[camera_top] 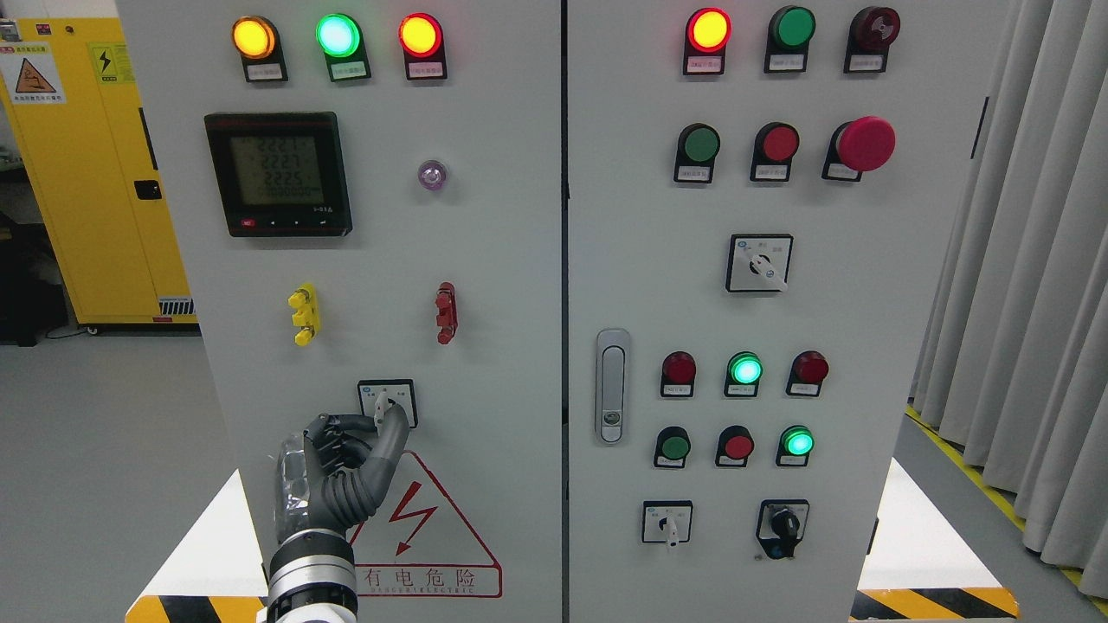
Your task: Turn on light switch 1
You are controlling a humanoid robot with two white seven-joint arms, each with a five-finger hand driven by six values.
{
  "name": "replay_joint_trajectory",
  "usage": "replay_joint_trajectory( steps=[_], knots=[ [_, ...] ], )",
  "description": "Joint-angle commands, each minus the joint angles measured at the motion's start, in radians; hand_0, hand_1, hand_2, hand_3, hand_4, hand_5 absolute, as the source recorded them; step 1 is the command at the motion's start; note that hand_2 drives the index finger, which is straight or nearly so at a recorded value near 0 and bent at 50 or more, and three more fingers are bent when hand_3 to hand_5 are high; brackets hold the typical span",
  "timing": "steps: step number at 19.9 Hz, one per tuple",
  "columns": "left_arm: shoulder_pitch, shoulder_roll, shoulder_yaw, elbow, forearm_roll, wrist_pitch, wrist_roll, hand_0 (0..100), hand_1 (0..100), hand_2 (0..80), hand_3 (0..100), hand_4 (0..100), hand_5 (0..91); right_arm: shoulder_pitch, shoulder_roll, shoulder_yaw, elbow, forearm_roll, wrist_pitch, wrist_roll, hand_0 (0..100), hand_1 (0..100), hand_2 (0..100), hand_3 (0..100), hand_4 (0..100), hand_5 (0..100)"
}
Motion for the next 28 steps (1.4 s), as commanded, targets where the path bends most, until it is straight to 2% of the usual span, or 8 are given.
replay_joint_trajectory(
  steps=[1, 19, 28],
  knots=[
    [-0.006, -0.001, 0.0, 0.008, -0.001, 0.001, -0.004, 29, 66, 58.5, 89, 89, 83.5, 0.0, 0.0, 0.0, 0.0, 0.0, 0.0, -0.001, 0, 50, 4, 0, 0, 0],
    [-0.009, -0.002, 0.0, 0.008, -0.003, -0.002, -0.004, 37, 62, 59.4, 89, 89, 83.4, 0.0, 0.0, 0.0, 0.0, 0.0, 0.0, 0.001, 0, 50, 4, 0, 0, 0],
    [-0.009, -0.002, 0.001, 0.009, -0.001, -0.003, -0.004, 33, 60, 59.4, 89, 89, 83.4, 0.0, 0.0, 0.0, 0.0, 0.0, 0.0, 0.001, 0, 50, 4, 0, 0, 0]
  ],
)
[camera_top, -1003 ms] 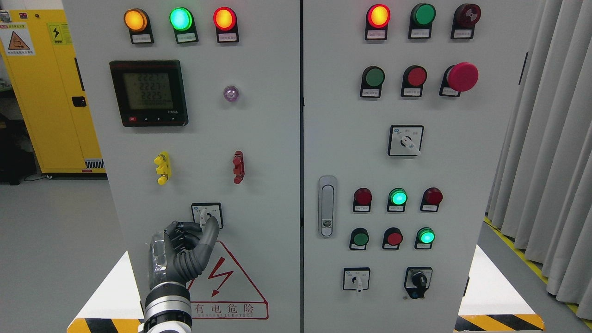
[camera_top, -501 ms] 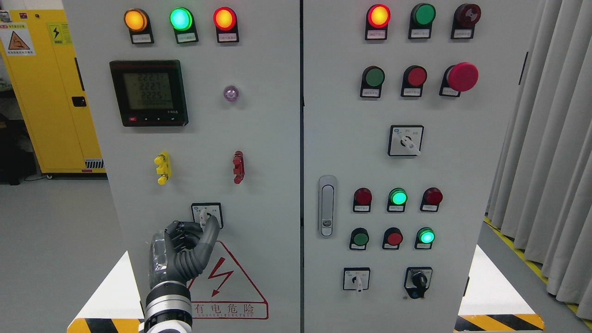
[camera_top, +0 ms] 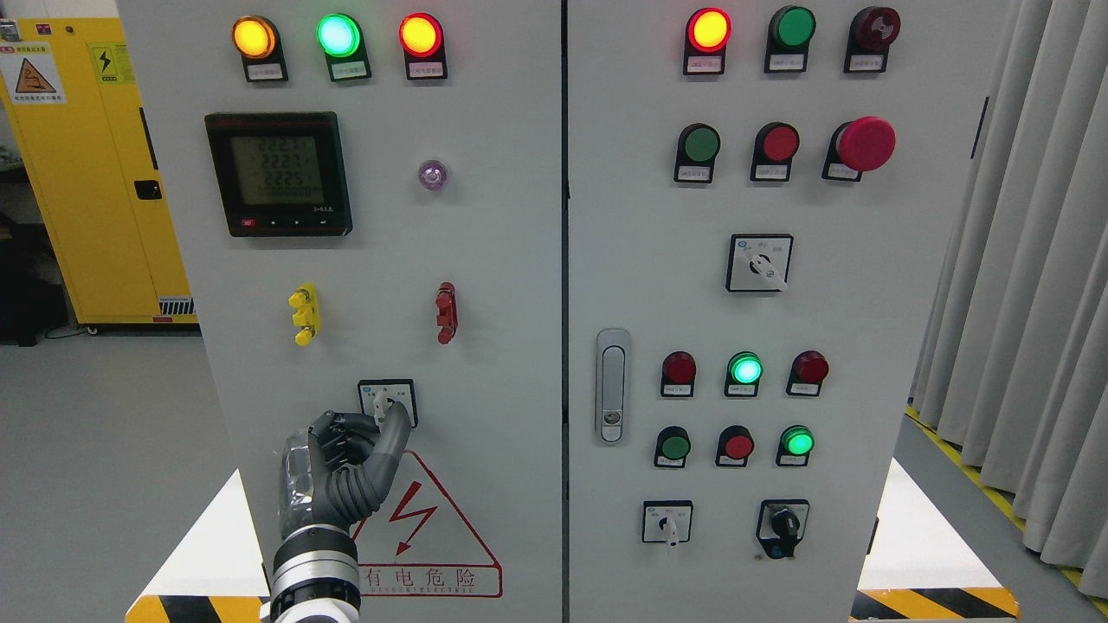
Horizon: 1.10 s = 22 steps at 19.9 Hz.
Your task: Turn on light switch 1
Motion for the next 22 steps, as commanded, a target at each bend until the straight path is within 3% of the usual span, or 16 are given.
replay_joint_trajectory(
  steps=[1, 9, 22],
  knots=[
    [0.0, 0.0, 0.001, 0.001, 0.0, -0.002, 0.001, 33, 60, 59.4, 89, 89, 83.4, 0.0, 0.0, 0.0, 0.0, 0.0, 0.0, -0.001, 0, 50, 4, 0, 0, 0],
    [0.0, -0.002, 0.001, 0.001, 0.002, -0.002, 0.0, 29, 58, 59.4, 89, 89, 83.4, 0.0, 0.0, 0.0, 0.0, 0.0, 0.0, 0.001, 0, 50, 4, 0, 0, 0],
    [0.0, -0.002, 0.001, 0.015, 0.006, -0.007, 0.0, 45, 57, 59.4, 89, 89, 83.2, 0.0, 0.0, 0.0, 0.0, 0.0, 0.0, -0.001, 0, 50, 4, 0, 0, 0]
  ],
)
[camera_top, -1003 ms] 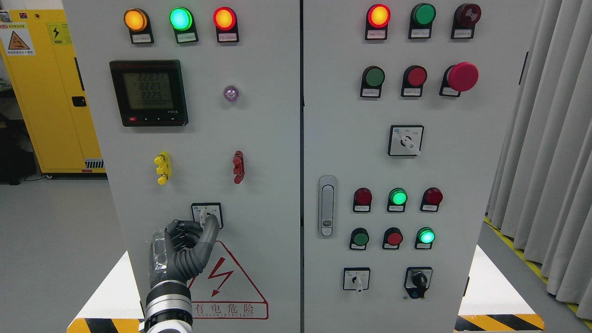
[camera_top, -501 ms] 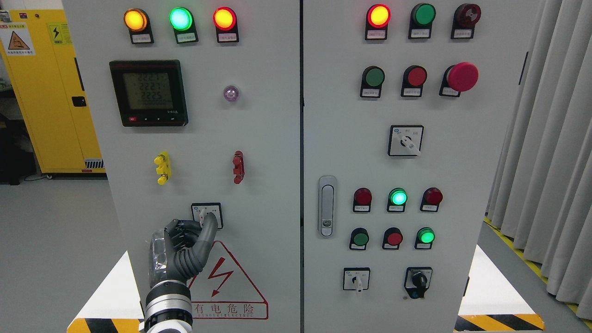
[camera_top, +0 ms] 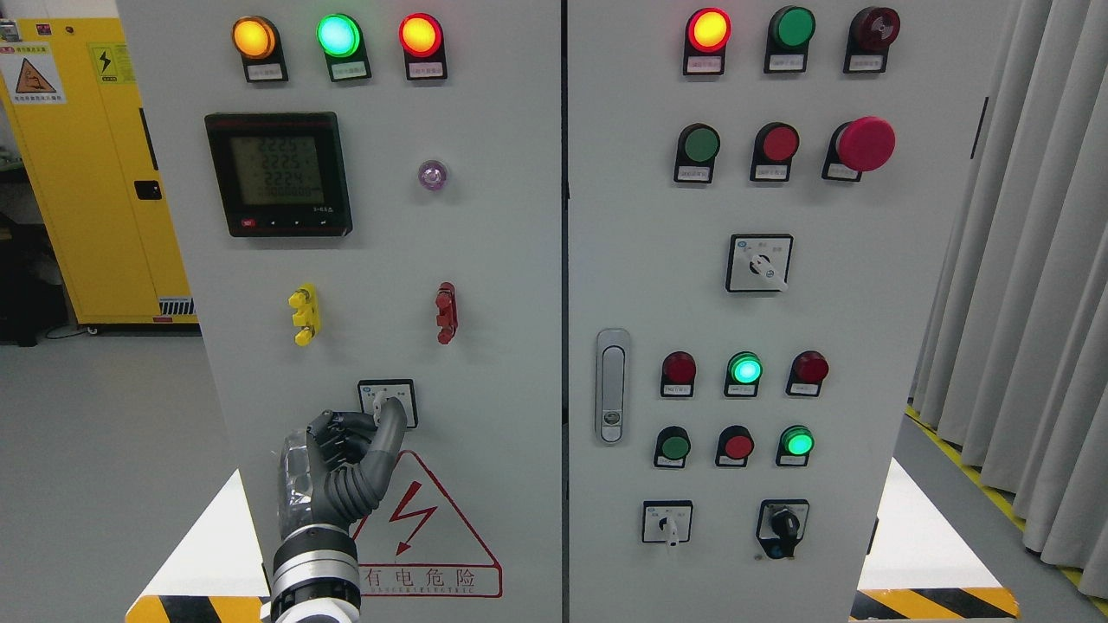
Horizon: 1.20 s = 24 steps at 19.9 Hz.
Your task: Turn on light switch 1
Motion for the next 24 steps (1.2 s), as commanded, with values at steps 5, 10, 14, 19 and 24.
replay_joint_trajectory(
  steps=[5, 10, 14, 19, 24],
  knots=[
    [0.0, -0.002, 0.001, 0.008, 0.002, 0.001, 0.0, 49, 56, 59.3, 89, 89, 83.0, 0.0, 0.0, 0.0, 0.0, 0.0, 0.0, 0.001, 0, 50, 4, 0, 0, 0],
    [-0.003, 0.0, -0.001, 0.01, 0.004, 0.001, -0.002, 51, 55, 59.2, 88, 89, 82.8, 0.0, 0.0, 0.0, 0.0, 0.0, 0.0, -0.001, 0, 50, 4, 0, 0, 0],
    [-0.003, 0.0, -0.001, 0.01, 0.005, 0.0, -0.002, 52, 54, 59.2, 88, 88, 82.6, 0.0, 0.0, 0.0, 0.0, 0.0, 0.0, 0.001, 0, 50, 4, 0, 0, 0],
    [-0.003, 0.0, -0.001, 0.01, 0.005, 0.0, -0.002, 54, 53, 59.2, 88, 88, 82.3, 0.0, 0.0, 0.0, 0.0, 0.0, 0.0, 0.001, 0, 50, 4, 0, 0, 0],
    [-0.003, -0.002, -0.001, 0.01, 0.005, 0.0, -0.002, 55, 51, 59.2, 88, 88, 82.3, 0.0, 0.0, 0.0, 0.0, 0.0, 0.0, 0.001, 0, 50, 4, 0, 0, 0]
  ],
)
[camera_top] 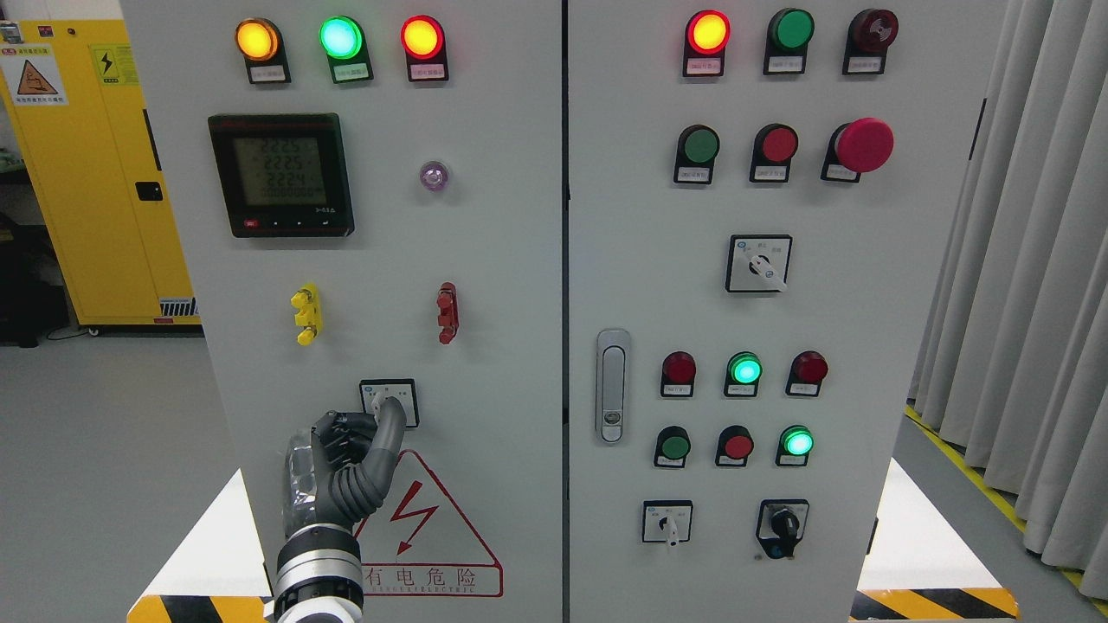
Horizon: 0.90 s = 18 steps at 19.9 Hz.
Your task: Turn on light switch 1
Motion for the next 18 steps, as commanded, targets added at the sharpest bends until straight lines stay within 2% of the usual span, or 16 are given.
replay_joint_trajectory(
  steps=[1, 18],
  knots=[
    [0.0, -0.001, -0.001, 0.001, 0.0, 0.0, -0.003, 55, 50, 59.3, 88, 88, 82.2, 0.0, 0.0, 0.0, 0.0, 0.0, 0.0, -0.001, 0, 50, 4, 0, 0, 0],
    [0.0, 0.0, -0.001, 0.001, 0.0, -0.004, -0.003, 58, 48, 59.3, 88, 88, 81.9, 0.0, 0.0, 0.0, 0.0, 0.0, 0.0, 0.001, 0, 50, 4, 0, 0, 0]
  ],
)
